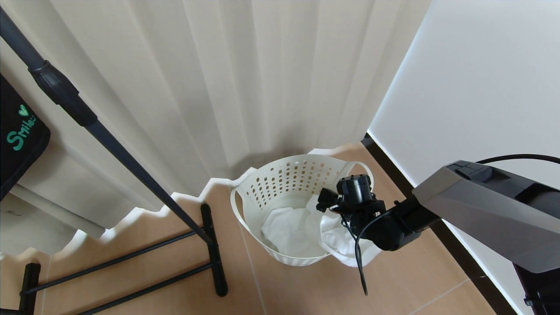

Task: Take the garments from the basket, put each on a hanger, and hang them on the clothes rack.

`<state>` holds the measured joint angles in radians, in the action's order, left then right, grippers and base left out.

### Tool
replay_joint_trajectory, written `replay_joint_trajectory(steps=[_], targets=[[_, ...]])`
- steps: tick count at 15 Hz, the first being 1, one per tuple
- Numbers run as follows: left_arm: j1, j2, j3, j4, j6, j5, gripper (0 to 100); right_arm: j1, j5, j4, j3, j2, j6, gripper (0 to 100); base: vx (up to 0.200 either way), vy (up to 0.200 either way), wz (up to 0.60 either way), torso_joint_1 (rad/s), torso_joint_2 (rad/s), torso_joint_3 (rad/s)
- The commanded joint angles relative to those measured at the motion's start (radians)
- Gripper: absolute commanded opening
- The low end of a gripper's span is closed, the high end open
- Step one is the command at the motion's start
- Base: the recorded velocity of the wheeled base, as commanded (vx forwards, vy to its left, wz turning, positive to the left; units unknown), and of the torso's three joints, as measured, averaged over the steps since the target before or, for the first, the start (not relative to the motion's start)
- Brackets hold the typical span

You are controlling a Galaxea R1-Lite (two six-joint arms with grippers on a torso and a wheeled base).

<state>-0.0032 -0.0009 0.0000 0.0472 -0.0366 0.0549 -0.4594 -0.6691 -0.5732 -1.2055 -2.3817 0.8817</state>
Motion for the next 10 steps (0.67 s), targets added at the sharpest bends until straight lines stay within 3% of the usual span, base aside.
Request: replay_joint_trajectory(steps=[1, 7, 10], targets=[[0.0, 0.001, 0.0, 0.0, 0.0, 0.0, 100, 0.001, 0.0, -0.001, -0.005, -0.008, 0.0, 0, 0.0, 0.0, 0.0, 0.0, 0.0, 0.0], [0.0, 0.001, 0.0, 0.0, 0.0, 0.0, 100, -0.001, 0.01, -0.002, -0.003, -0.013, -0.02, 0, 0.0, 0.0, 0.0, 0.0, 0.0, 0.0], [0.0, 0.001, 0.0, 0.0, 0.0, 0.0, 100, -0.016, 0.013, -0.056, 0.043, 0.027, -0.084, 0, 0.0, 0.0, 0.0, 0.0, 0.0, 0.0]])
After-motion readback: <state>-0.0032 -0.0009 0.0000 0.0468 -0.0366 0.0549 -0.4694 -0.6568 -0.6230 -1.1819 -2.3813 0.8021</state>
